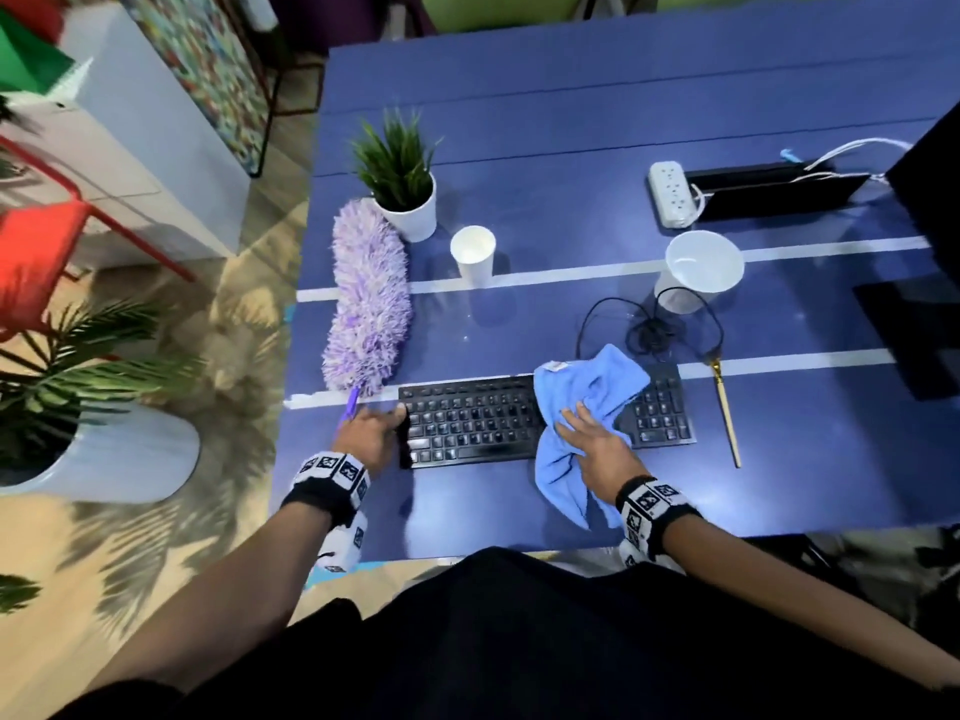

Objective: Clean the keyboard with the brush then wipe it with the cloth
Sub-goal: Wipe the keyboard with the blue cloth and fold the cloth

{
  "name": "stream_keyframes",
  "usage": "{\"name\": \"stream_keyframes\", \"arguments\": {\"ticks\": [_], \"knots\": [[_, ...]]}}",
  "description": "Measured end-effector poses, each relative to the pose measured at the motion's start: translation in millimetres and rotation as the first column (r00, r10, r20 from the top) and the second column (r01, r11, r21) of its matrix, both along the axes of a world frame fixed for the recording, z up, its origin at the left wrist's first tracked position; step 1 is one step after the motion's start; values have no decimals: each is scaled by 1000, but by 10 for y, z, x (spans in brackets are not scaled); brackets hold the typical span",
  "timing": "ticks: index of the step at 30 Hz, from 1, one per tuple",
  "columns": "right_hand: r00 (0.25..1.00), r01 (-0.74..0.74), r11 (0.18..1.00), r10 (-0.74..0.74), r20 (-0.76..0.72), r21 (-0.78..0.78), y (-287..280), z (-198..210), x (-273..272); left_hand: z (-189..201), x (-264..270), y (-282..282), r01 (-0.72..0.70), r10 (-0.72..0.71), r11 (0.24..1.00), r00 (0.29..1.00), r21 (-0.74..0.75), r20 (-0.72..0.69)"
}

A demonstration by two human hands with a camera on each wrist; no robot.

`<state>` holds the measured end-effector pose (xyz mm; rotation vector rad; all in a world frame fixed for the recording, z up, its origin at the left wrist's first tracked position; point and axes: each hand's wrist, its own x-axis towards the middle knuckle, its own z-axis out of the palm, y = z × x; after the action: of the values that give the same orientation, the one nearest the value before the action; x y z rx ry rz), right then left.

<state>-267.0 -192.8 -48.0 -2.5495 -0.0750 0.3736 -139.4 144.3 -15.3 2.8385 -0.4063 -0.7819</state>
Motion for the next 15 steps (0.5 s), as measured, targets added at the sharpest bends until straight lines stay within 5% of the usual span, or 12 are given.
{"name": "stream_keyframes", "arguments": {"ticks": [7, 15], "knots": [[979, -203, 975, 201, 30, 88, 1253, 69, 550, -29, 150, 95, 134, -134, 991, 991, 31, -5], [955, -297, 955, 297, -11, 5, 2097, 87, 742, 81, 380, 24, 316, -329, 906, 944, 282, 0]]}}
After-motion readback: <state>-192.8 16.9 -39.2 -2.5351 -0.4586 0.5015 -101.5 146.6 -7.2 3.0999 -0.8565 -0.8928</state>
